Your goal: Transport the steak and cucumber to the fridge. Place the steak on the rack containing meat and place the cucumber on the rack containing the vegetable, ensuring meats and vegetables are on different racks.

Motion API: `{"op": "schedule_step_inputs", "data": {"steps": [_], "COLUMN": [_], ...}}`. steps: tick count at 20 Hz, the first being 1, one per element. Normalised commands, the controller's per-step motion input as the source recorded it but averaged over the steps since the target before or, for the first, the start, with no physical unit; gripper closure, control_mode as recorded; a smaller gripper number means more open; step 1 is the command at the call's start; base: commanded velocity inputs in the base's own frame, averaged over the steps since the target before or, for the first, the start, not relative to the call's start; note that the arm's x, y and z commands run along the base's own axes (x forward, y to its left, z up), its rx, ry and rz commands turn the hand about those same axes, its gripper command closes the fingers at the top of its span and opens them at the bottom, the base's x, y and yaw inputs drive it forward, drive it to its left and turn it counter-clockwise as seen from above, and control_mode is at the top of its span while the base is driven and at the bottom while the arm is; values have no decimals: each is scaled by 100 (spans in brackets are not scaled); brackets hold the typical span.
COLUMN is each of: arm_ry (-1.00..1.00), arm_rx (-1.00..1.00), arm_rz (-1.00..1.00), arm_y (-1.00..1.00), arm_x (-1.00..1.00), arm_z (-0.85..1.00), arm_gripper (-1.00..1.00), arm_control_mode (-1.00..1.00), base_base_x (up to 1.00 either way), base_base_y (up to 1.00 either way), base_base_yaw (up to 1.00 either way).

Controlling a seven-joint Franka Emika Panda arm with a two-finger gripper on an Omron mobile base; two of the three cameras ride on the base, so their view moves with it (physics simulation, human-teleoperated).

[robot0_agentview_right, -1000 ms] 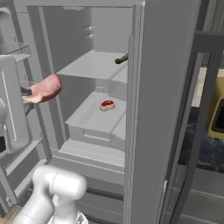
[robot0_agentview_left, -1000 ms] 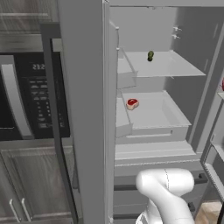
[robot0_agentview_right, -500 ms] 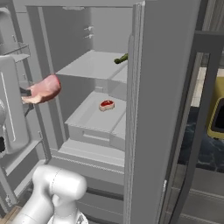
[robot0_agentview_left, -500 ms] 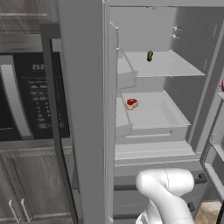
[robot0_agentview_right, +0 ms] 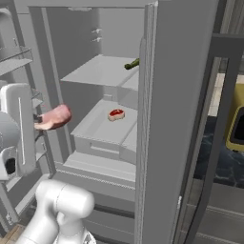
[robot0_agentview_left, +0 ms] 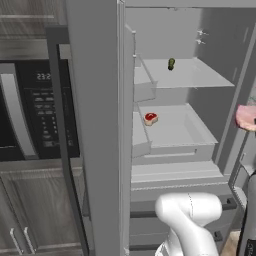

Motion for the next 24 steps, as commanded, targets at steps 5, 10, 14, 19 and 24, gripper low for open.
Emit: {"op": "schedule_step_inputs", "data": {"steps": [5,10,14,19,24], "arm_ry": [6,0,0,2,5], "arm_rx": [0,3,1,0,0], "arm_rz": [3,7,6,4,2], "arm_y": [-3,-5,-3,-2,0], "arm_x": [65,60,60,62,56], "arm_z": [-43,-21,-22,-30,-30], "arm_gripper": [100,100,100,100,100], "arm_control_mode": [-100,-100,-100,-100,-100], "base_base_x": [0,0,0,0,0], "base_base_y": [0,0,0,0,0], "base_base_yaw": [0,0,0,0,0]}}
